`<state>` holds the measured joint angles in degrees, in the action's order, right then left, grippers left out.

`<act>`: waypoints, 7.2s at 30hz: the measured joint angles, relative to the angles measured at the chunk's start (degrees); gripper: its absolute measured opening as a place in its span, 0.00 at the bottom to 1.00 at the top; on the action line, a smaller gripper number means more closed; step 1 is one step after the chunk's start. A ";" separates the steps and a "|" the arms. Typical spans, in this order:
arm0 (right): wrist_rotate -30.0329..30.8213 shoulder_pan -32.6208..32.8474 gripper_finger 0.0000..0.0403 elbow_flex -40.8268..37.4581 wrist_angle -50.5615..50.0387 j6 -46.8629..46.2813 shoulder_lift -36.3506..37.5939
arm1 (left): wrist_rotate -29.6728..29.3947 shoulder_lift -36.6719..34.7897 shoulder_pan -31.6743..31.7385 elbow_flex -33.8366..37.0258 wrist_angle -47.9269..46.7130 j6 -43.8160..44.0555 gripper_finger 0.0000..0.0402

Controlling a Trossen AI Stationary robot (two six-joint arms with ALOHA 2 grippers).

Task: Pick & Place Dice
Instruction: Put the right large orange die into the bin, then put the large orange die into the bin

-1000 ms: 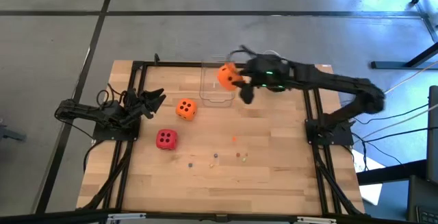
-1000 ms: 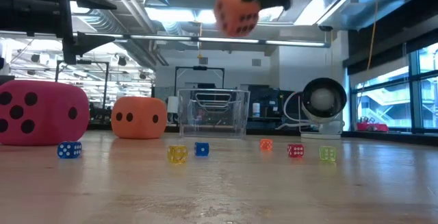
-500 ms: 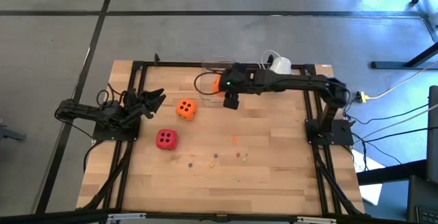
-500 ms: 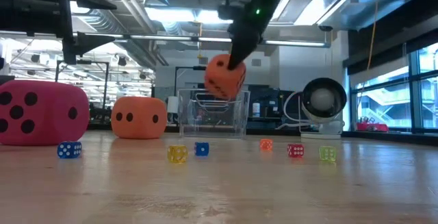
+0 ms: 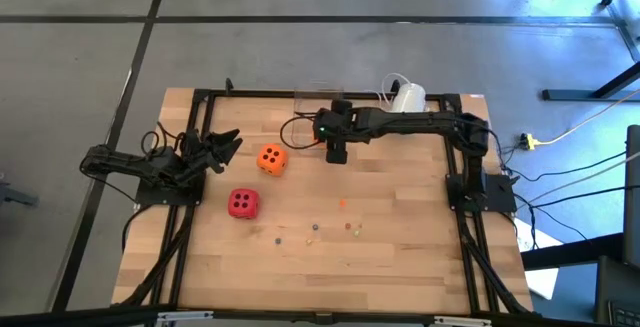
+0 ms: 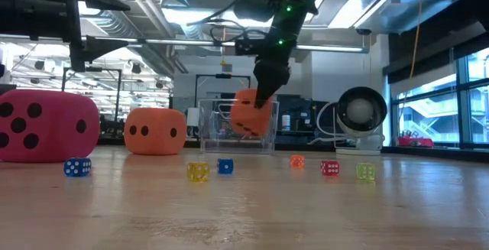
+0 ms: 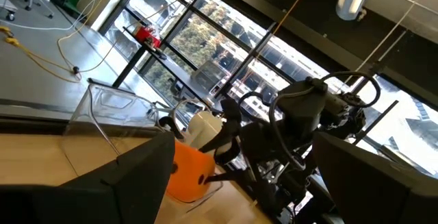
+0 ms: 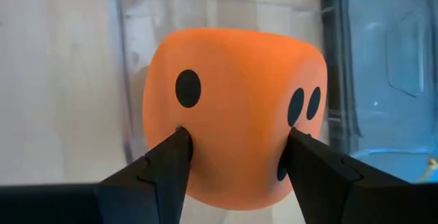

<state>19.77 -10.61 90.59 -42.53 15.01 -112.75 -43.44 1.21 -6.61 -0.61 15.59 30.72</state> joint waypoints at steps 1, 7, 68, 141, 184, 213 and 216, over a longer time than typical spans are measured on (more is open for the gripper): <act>-0.07 0.00 0.52 0.00 -0.02 0.00 0.00 | 0.00 0.02 -0.01 -0.01 0.00 0.00 0.86; 0.41 -0.07 0.52 0.00 -0.12 0.87 -0.03 | 0.00 0.01 0.00 -0.01 0.00 0.00 0.86; -7.38 4.14 0.75 -40.32 19.05 -26.58 61.17 | -0.50 0.02 0.02 0.00 0.90 4.35 0.86; 4.41 5.31 0.75 -51.19 20.53 -29.14 77.48 | 55.12 77.05 35.27 -37.32 -39.59 15.10 0.57; 5.31 5.30 0.75 -51.19 18.68 -28.01 77.46 | 59.31 57.72 40.95 -40.56 -39.16 11.73 0.56; 5.29 5.31 0.75 -51.19 18.68 -27.54 77.46 | 43.95 88.78 43.30 -79.80 -48.92 -20.11 0.56; 5.31 5.31 0.75 -51.19 18.68 -27.54 77.46 | 36.22 92.83 40.97 -86.07 -54.68 -26.21 0.56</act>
<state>25.08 -5.30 39.40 -23.86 -12.53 -35.29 -7.22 94.04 34.37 -86.68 -39.09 4.51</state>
